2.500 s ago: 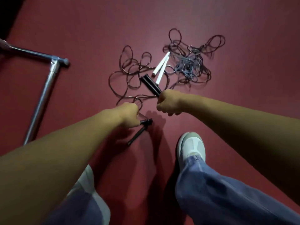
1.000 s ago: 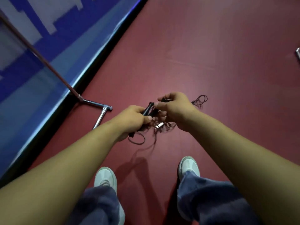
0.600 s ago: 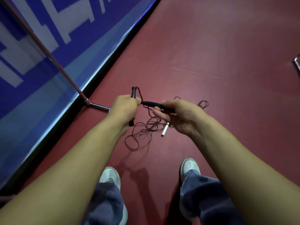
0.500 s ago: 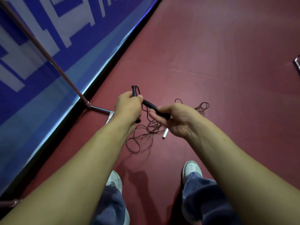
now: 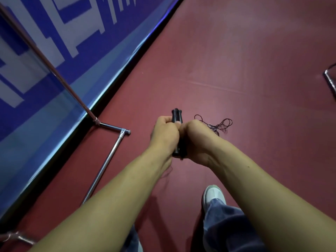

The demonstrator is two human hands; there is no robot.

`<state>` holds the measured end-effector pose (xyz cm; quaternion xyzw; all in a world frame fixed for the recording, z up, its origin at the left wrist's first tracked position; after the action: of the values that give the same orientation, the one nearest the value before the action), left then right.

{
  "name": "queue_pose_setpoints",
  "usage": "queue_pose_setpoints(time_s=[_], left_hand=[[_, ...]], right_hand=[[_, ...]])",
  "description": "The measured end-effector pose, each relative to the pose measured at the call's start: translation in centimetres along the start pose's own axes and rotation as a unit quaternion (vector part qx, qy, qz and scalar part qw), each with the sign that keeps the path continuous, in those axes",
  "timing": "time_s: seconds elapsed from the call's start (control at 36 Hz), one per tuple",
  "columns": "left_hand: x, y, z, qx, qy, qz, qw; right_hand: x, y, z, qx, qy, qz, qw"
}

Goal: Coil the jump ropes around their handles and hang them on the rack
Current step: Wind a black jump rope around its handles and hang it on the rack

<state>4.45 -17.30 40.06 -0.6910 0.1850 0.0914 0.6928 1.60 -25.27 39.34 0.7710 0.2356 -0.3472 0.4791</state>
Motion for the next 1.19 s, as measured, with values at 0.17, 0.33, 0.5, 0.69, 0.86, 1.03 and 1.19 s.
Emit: queue_pose_setpoints(time_s=[0.17,0.33,0.5,0.69,0.86,1.03,1.19], left_hand=[[-0.4,1.0,-0.4,0.018,-0.028,-0.020,0.999],[-1.6,1.3,0.0,0.067,0.019,-0.038,0.997],[-1.5,-0.1,0.9,0.115,0.021,-0.102,0.988],[1.5,-1.1,3.2,0.132,0.207,-0.190,0.951],[2.3,-0.3,3.8,0.126,0.262,-0.193,0.937],[3.0,-1.2,4.9,0.280,0.162,-0.216,0.921],[2.5,-3.1,6.3,0.451,0.033,-0.267,0.851]], right_hand=[[-0.4,-0.7,0.1,-0.004,0.030,0.009,1.000],[-1.2,-0.6,1.5,-0.056,0.070,0.050,0.995],[-2.2,0.2,1.9,-0.091,0.051,0.057,0.993],[-4.5,2.0,1.6,-0.149,0.130,0.066,0.978],[-6.2,3.0,2.8,-0.182,0.173,0.010,0.968],[-6.6,3.0,4.1,-0.200,0.138,-0.024,0.970],[-5.8,2.8,4.1,-0.245,-0.007,0.105,0.964]])
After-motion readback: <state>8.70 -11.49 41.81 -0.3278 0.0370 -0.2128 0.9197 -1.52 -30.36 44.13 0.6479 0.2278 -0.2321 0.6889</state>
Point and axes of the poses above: each hand's wrist, its own x-axis towards the middle knuckle, its own z-axis out of the back of the hand, y = z × x, the point moved 2 cm from there along x, towards the middle knuckle, and after that the axes turned 9 degrees about -z, right-handed, at the moved point
